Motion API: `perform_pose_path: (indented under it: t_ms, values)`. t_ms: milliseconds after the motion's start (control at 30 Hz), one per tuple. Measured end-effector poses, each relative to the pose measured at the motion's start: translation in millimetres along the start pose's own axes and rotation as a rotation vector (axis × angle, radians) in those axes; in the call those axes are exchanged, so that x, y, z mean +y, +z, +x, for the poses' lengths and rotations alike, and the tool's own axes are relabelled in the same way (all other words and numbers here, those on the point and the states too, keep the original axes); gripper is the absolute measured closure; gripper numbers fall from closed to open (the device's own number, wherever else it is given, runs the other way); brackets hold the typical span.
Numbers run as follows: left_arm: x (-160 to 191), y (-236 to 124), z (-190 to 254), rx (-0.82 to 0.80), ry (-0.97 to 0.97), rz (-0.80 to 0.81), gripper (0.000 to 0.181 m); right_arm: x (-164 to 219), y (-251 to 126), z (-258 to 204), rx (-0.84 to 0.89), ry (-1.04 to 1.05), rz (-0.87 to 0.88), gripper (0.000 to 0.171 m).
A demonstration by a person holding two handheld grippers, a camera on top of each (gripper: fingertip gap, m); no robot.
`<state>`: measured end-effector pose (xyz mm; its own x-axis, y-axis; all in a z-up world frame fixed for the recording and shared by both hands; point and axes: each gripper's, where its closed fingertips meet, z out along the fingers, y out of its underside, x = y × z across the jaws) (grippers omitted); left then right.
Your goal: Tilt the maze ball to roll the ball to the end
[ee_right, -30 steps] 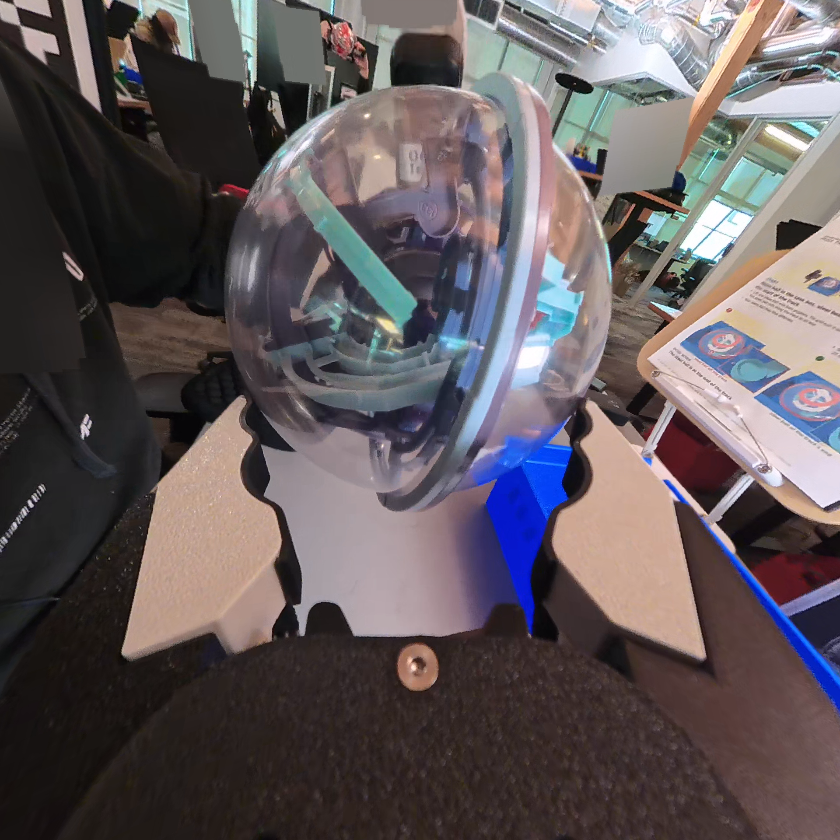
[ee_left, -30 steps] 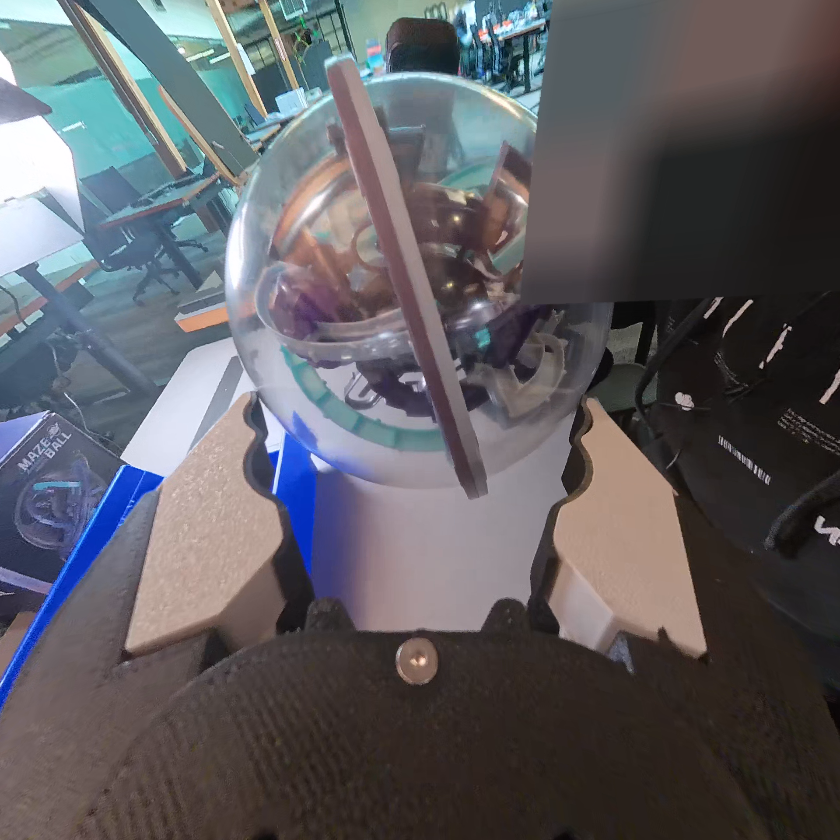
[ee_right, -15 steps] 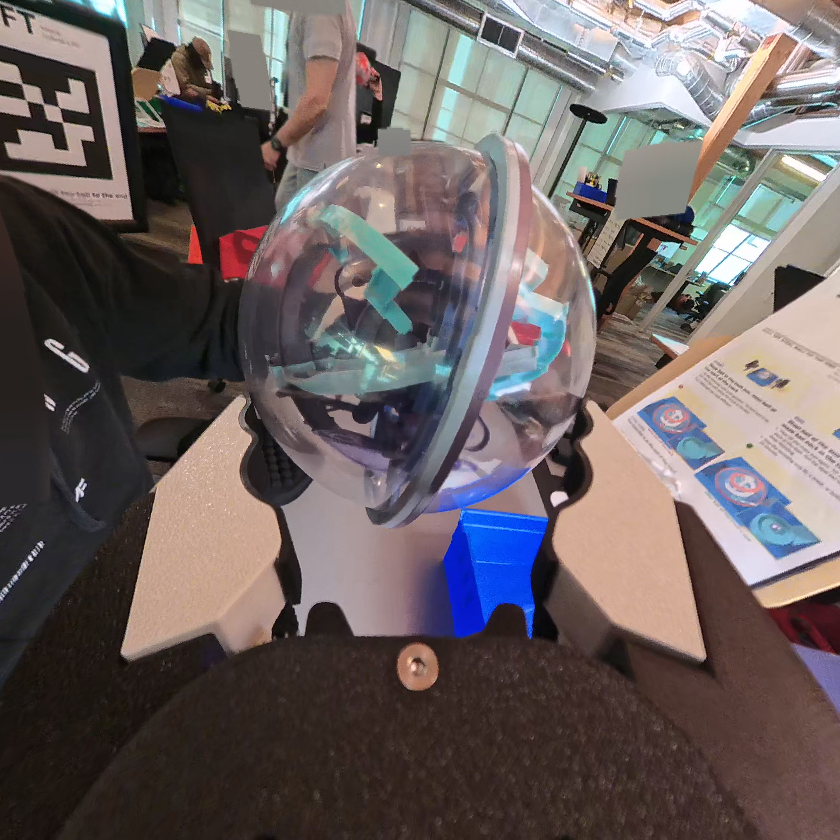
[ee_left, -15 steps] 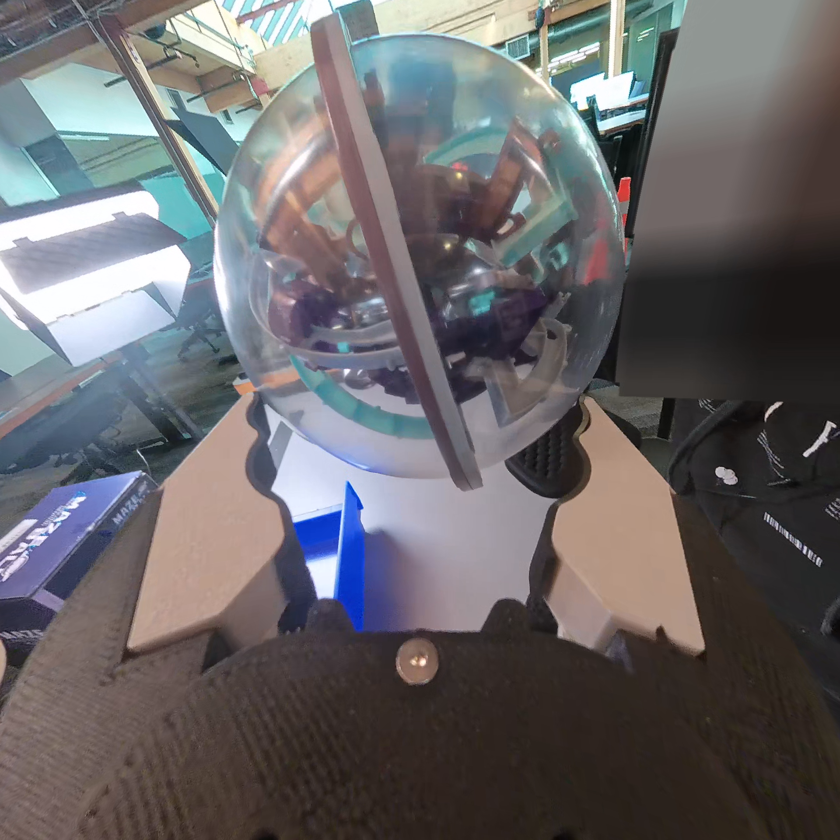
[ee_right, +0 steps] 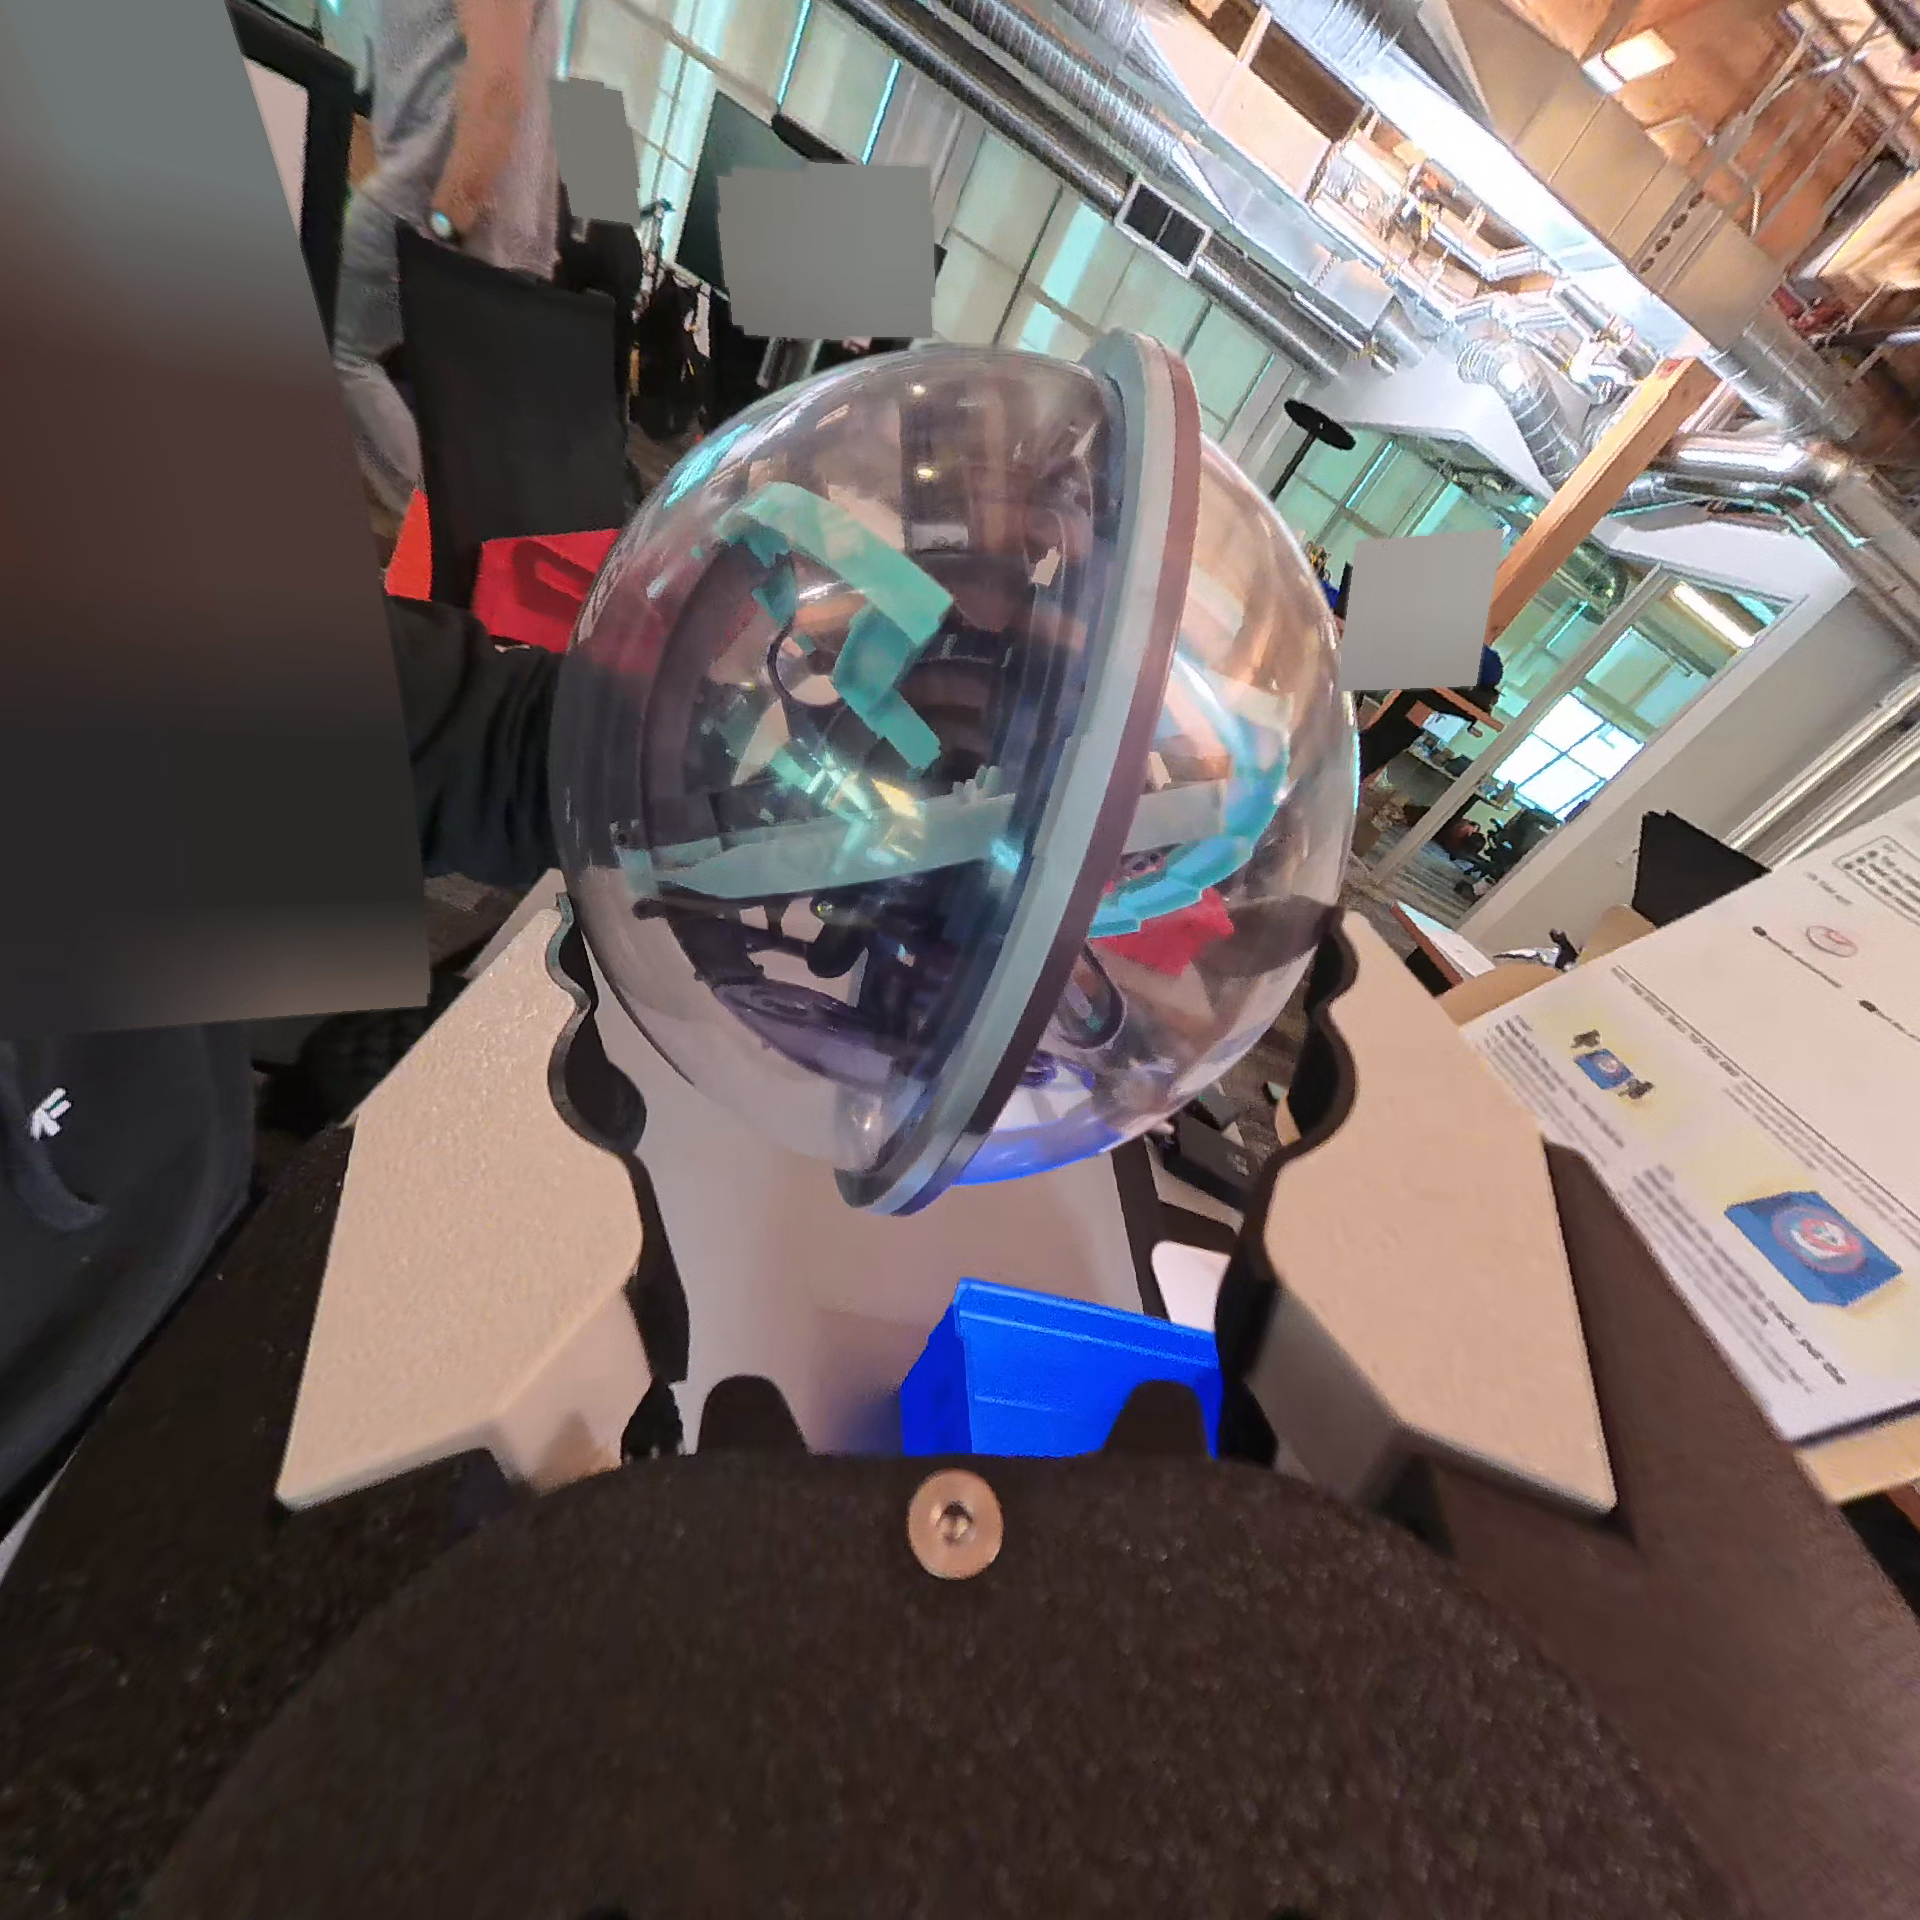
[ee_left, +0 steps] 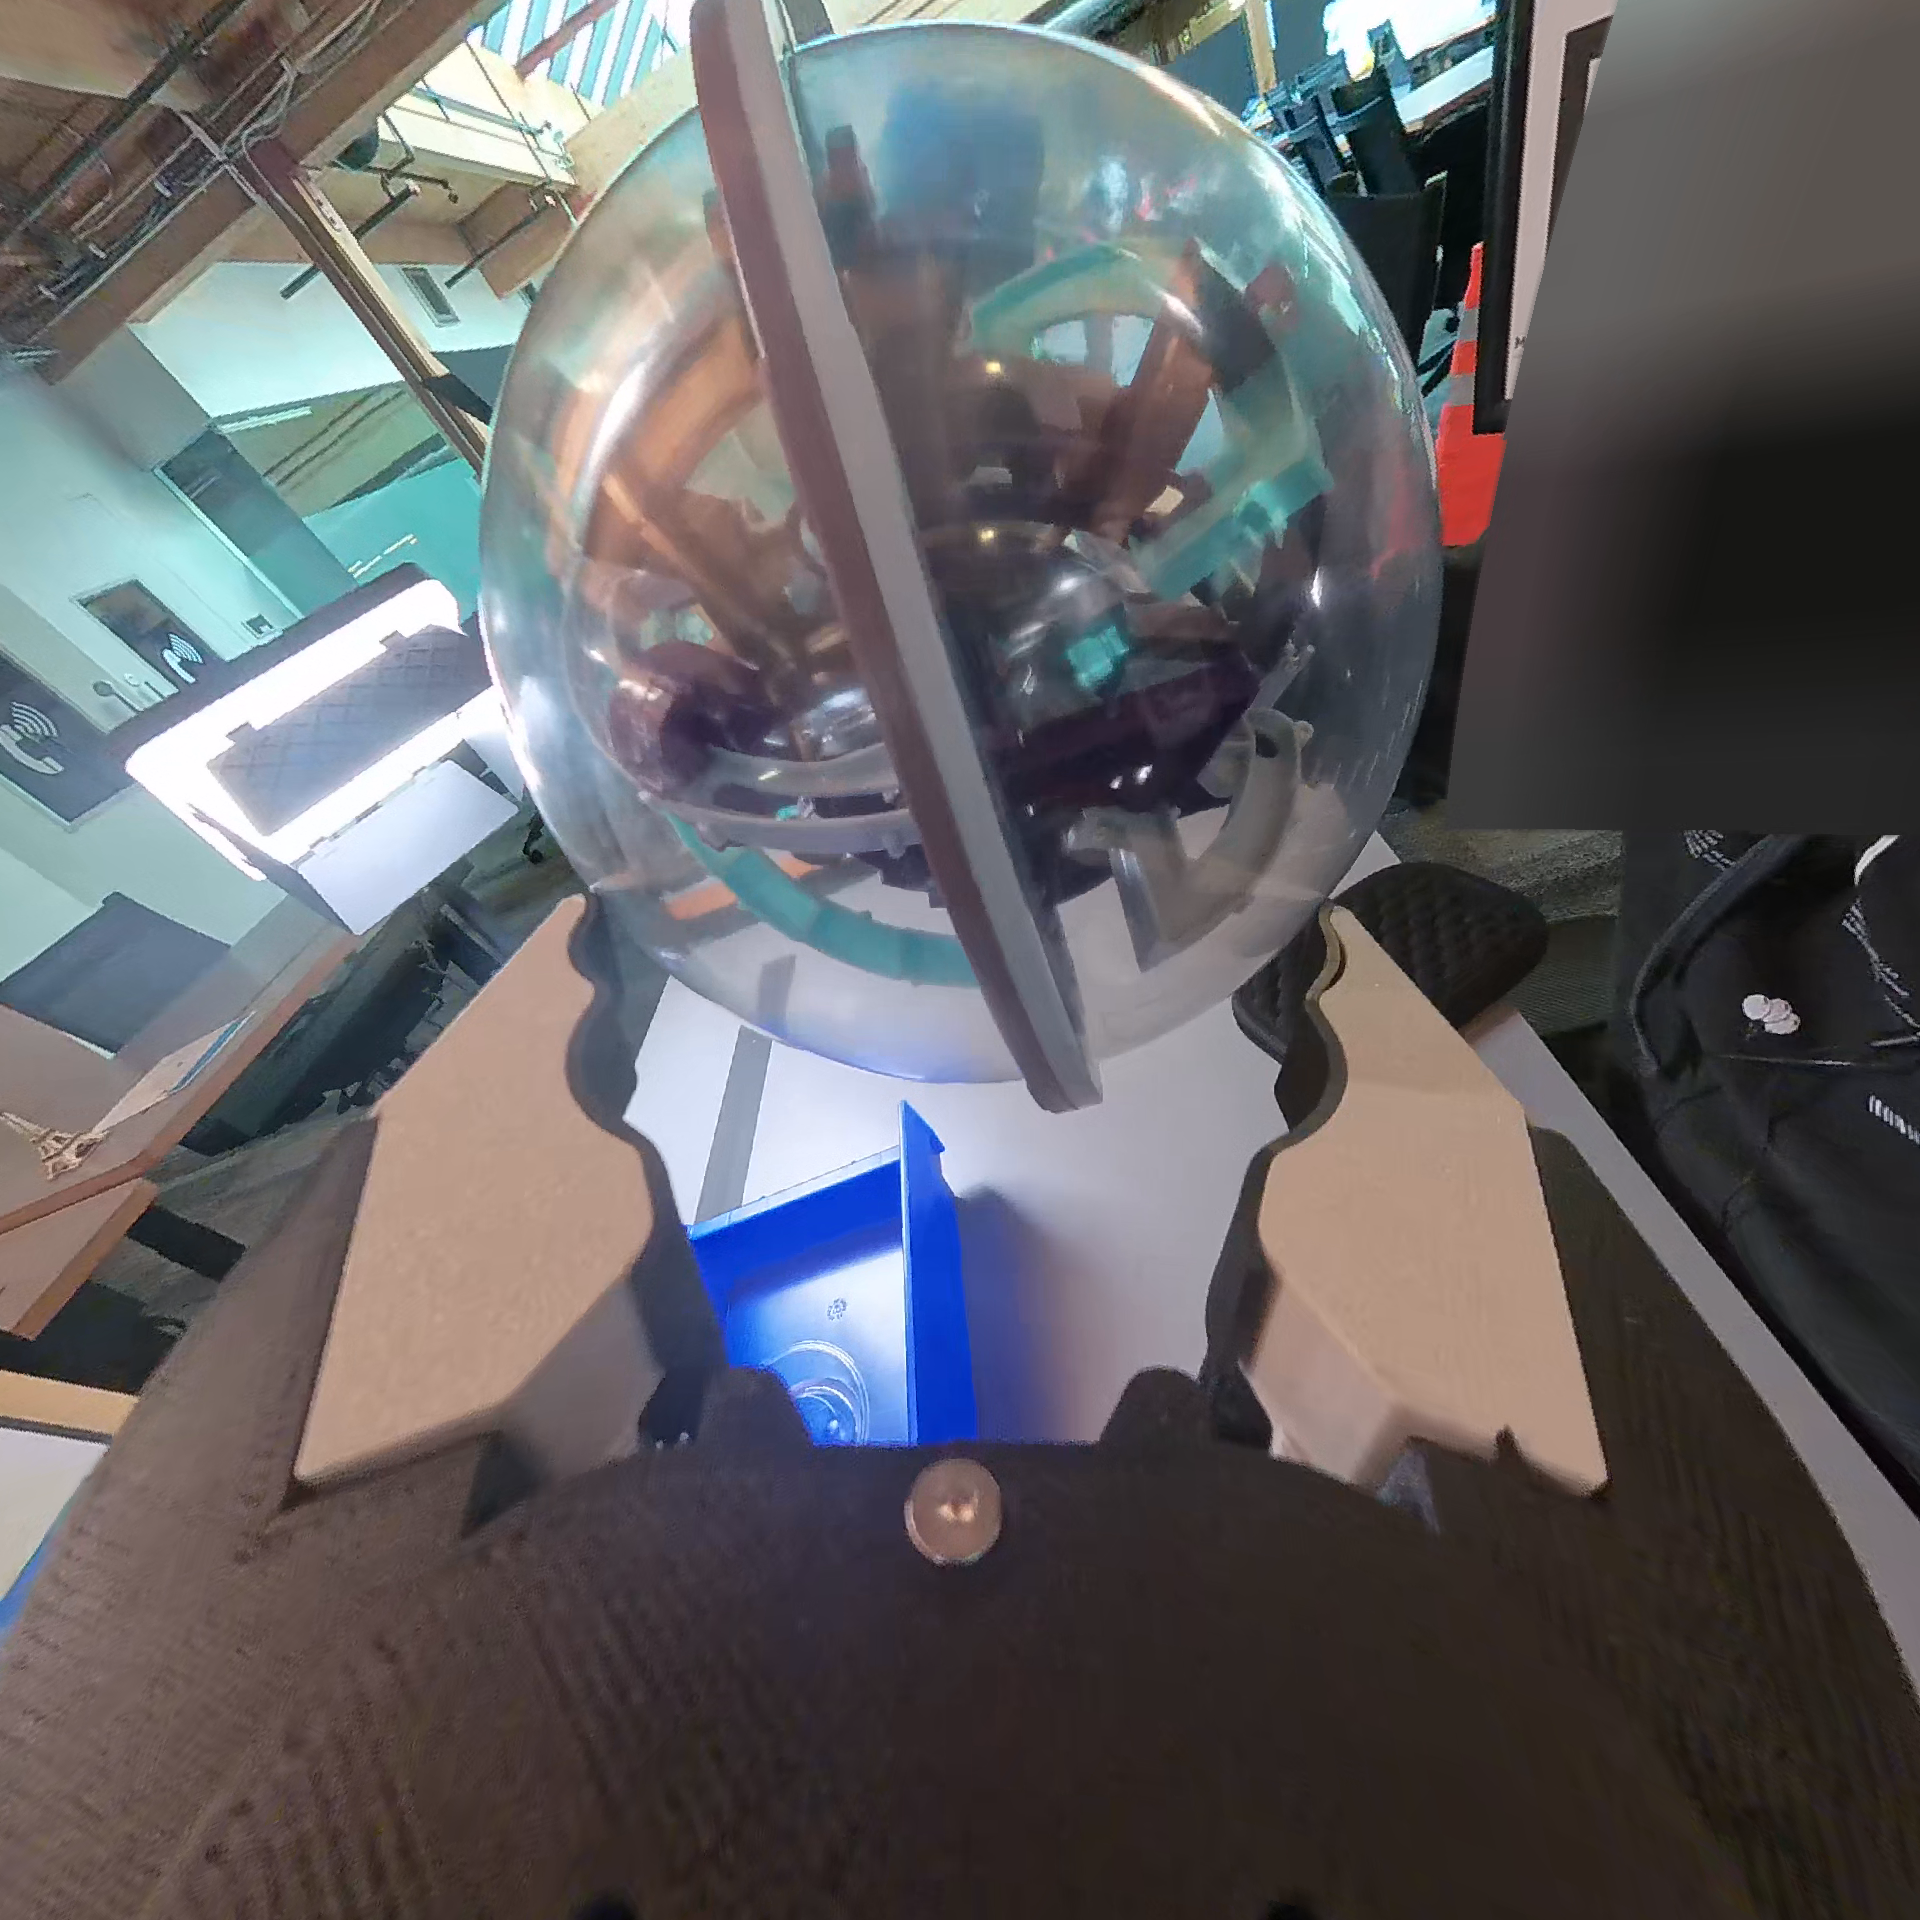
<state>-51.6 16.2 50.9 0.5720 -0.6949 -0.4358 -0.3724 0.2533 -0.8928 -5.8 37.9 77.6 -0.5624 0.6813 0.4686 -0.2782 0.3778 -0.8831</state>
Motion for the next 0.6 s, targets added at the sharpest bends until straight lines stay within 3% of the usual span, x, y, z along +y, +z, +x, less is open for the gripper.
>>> perform_pose_path:
  t_ms: [600]
  values:
    - [-28.3, -21.8, 2.8, -0.072, 0.249, 0.003, 0.055, -35.9, 16.3, -8.2, -0.034, -0.252, 0.071, 0.038]
